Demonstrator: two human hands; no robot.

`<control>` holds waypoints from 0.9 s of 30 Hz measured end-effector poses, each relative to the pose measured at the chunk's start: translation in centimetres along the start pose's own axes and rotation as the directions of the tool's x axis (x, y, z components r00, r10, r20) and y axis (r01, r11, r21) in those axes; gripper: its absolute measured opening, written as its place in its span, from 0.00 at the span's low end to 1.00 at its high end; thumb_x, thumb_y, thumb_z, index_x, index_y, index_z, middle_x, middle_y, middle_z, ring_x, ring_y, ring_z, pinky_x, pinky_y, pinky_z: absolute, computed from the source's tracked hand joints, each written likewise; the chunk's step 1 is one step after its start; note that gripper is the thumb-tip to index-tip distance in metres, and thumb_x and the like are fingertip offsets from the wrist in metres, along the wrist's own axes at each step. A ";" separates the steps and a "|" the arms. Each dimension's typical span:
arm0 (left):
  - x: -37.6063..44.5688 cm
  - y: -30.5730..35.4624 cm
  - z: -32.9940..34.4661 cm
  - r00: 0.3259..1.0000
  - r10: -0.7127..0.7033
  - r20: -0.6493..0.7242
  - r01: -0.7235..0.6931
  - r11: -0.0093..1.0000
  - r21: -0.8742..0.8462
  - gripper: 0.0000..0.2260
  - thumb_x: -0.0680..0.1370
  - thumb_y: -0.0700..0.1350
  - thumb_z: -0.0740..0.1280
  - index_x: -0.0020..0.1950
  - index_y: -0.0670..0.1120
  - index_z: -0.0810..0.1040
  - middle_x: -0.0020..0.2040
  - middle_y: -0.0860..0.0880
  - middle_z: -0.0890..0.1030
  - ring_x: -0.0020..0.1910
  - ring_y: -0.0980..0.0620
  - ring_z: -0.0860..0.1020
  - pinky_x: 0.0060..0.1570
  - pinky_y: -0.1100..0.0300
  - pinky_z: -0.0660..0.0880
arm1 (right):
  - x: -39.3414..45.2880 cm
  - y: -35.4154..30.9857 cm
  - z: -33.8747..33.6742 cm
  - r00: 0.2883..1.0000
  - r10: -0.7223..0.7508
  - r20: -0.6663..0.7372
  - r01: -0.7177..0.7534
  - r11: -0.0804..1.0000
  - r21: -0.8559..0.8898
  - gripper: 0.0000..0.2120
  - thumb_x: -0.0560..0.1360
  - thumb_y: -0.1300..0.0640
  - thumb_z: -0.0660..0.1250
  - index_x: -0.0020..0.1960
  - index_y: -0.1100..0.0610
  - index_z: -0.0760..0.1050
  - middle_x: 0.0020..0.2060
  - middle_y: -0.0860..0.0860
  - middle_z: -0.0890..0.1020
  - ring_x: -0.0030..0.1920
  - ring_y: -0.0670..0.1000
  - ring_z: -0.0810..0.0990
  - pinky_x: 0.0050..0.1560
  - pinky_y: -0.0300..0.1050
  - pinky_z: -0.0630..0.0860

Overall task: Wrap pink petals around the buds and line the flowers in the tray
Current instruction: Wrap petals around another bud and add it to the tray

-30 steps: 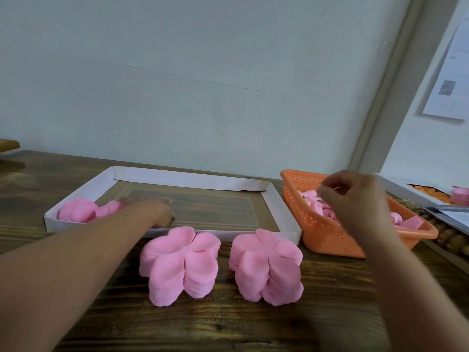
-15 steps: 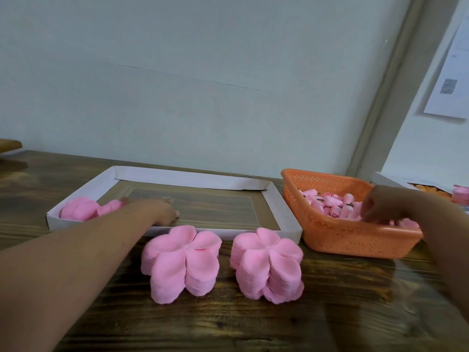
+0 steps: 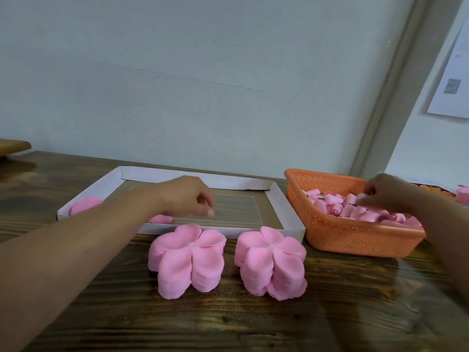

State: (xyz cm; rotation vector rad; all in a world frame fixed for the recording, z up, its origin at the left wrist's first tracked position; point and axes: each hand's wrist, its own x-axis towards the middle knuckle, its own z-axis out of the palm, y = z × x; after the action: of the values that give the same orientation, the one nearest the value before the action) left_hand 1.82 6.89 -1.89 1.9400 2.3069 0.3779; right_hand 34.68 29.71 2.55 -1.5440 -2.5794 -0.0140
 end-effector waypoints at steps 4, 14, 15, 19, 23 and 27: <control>-1.7 1.5 0.8 0.971 0.076 0.226 -0.086 0.996 0.036 0.15 0.75 0.52 0.68 0.62 0.55 0.78 0.48 0.58 0.76 0.47 0.55 0.76 0.50 0.55 0.77 | -0.1 -0.3 0.7 0.980 -0.034 -0.195 0.054 0.993 0.103 0.09 0.74 0.60 0.64 0.41 0.63 0.80 0.36 0.58 0.81 0.34 0.53 0.76 0.33 0.41 0.70; -2.4 1.8 2.5 0.982 0.188 -0.016 -0.187 0.981 0.053 0.04 0.74 0.43 0.67 0.47 0.50 0.80 0.42 0.55 0.79 0.40 0.58 0.75 0.38 0.63 0.69 | -2.0 -1.0 0.8 0.958 -0.009 -0.287 0.057 0.986 0.158 0.10 0.76 0.59 0.62 0.54 0.60 0.79 0.40 0.57 0.80 0.37 0.53 0.76 0.35 0.43 0.68; -2.6 1.8 2.5 0.980 0.194 -0.037 -0.192 0.980 0.053 0.03 0.74 0.43 0.67 0.43 0.51 0.78 0.40 0.55 0.79 0.39 0.56 0.74 0.37 0.61 0.69 | -2.1 -1.1 0.8 0.955 -0.008 -0.297 0.057 0.986 0.156 0.10 0.76 0.59 0.62 0.53 0.60 0.79 0.39 0.56 0.80 0.36 0.52 0.76 0.33 0.41 0.67; -3.0 1.9 2.5 0.980 0.180 -0.085 -0.178 0.984 0.022 0.08 0.74 0.42 0.68 0.37 0.50 0.72 0.36 0.53 0.76 0.35 0.55 0.70 0.35 0.62 0.66 | -2.6 -1.4 0.8 0.931 -0.012 -0.365 0.079 0.982 0.170 0.08 0.76 0.59 0.61 0.47 0.60 0.79 0.36 0.57 0.80 0.33 0.52 0.74 0.30 0.39 0.64; -3.5 1.8 1.4 0.977 0.138 -0.165 -0.158 0.981 -0.115 0.09 0.76 0.40 0.66 0.38 0.49 0.70 0.32 0.55 0.71 0.29 0.61 0.66 0.31 0.70 0.65 | -2.6 -1.5 1.0 0.915 -0.032 -0.402 0.124 0.970 0.207 0.09 0.78 0.54 0.58 0.48 0.58 0.74 0.37 0.56 0.79 0.34 0.52 0.75 0.32 0.41 0.66; -3.7 1.9 0.5 0.960 0.075 -0.272 -0.140 0.963 -0.230 0.13 0.77 0.38 0.65 0.36 0.48 0.66 0.28 0.55 0.67 0.26 0.62 0.69 0.29 0.69 0.65 | -2.8 -2.5 1.1 0.905 -0.021 -0.426 0.267 0.806 0.528 0.09 0.78 0.55 0.63 0.57 0.57 0.74 0.39 0.52 0.79 0.36 0.50 0.80 0.36 0.41 0.71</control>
State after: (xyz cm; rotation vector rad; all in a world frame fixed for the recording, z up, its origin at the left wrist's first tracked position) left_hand 4.42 3.65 -2.19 1.9959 2.1697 0.9378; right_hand 33.67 26.21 1.23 -0.9849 -2.0872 0.3656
